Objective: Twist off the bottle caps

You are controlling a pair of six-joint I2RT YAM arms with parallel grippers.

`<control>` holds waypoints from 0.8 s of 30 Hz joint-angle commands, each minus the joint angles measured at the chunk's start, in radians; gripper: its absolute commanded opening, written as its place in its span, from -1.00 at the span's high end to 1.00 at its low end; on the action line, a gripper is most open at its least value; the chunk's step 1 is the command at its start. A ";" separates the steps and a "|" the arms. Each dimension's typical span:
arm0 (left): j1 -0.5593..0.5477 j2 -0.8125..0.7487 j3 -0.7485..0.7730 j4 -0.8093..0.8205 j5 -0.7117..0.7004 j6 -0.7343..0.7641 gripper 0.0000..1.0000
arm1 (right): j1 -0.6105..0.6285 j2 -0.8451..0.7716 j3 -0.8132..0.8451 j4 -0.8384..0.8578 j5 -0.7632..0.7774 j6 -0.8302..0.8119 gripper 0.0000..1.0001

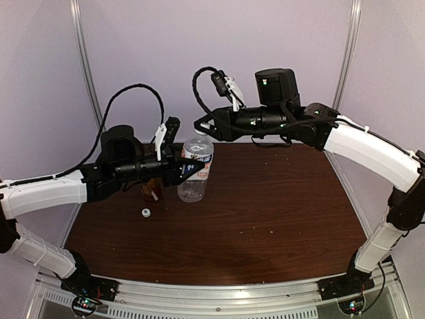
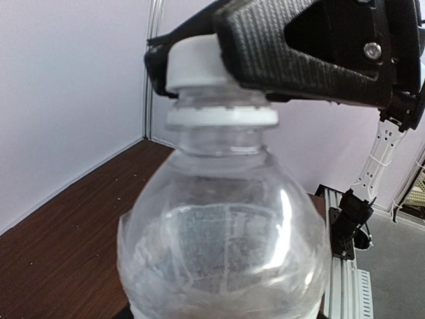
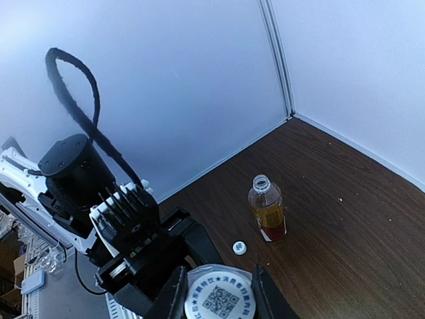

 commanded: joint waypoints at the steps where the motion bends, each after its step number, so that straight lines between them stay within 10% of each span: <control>1: -0.005 -0.042 0.011 0.080 0.118 0.025 0.33 | -0.022 -0.037 -0.042 0.061 -0.162 -0.105 0.73; 11: -0.005 -0.070 -0.025 0.268 0.576 -0.074 0.32 | -0.056 -0.029 -0.051 0.035 -0.763 -0.413 0.58; 24: -0.006 -0.033 -0.016 0.288 0.575 -0.100 0.33 | -0.070 -0.019 -0.030 0.030 -0.698 -0.349 0.27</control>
